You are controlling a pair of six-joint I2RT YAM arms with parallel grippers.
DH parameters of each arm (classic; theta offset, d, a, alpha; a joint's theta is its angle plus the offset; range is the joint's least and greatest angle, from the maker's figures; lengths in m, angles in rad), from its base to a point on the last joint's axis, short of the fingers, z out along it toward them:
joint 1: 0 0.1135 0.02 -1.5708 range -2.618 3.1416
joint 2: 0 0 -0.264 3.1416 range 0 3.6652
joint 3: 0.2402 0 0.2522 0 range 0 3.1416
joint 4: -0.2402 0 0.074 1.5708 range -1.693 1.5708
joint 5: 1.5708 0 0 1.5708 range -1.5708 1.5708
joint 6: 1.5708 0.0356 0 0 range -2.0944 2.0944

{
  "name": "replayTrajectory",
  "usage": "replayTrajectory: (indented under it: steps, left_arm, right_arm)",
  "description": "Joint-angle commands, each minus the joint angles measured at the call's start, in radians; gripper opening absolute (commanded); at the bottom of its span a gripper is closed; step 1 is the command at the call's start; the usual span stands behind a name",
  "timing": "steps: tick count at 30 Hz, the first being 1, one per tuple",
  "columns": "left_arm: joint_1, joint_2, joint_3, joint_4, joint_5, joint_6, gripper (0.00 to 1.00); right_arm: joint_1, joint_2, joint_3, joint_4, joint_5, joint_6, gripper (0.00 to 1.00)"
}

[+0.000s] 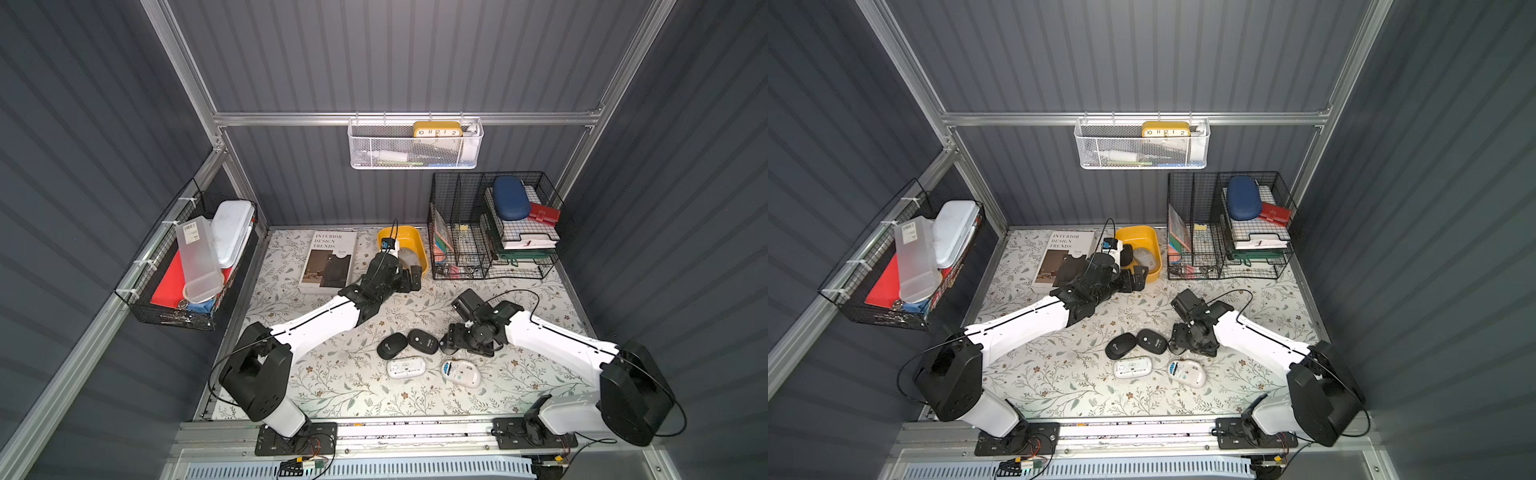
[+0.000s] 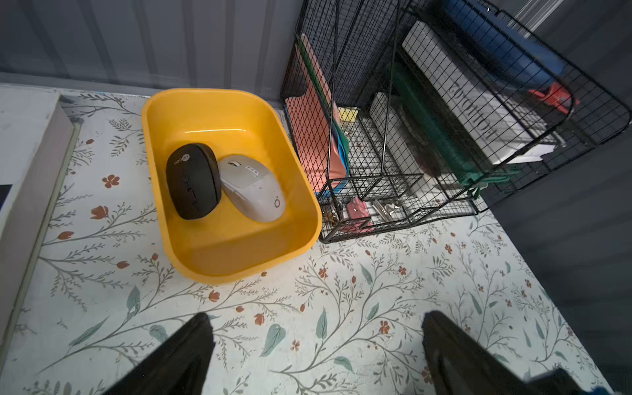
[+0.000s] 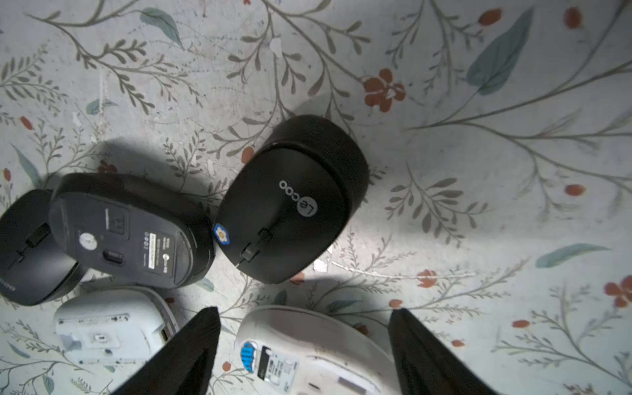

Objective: Put the mouse in the storage box
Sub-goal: Pick up the mouse from the center of the board.

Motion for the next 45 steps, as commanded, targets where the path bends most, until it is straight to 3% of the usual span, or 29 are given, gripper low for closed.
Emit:
replayTrajectory:
  steps: [1,18,26,36,45]
  left_arm:
    - [0.002,-0.039,-0.041,0.044,-0.018,-0.034,0.99]
    - [0.002,-0.078,-0.120,0.110,-0.020,-0.045,0.99]
    - [0.003,-0.063,-0.126,0.122,-0.024,-0.042,0.99]
    - [0.003,-0.084,-0.144,0.137,-0.044,-0.055,0.99]
    - [0.003,-0.112,-0.154,0.139,-0.062,-0.059,0.99]
  right_arm:
    - [0.001,0.061,0.042,0.011,0.009,0.081,0.83]
    - [-0.013,0.304,0.208,-0.058,0.134,0.219,0.86]
    - [-0.014,0.353,0.234,-0.066,0.123,0.222,0.86]
    - [-0.009,0.355,0.231,-0.067,0.112,0.214,0.75]
    - [-0.008,0.384,0.241,-0.063,0.093,0.204,0.76]
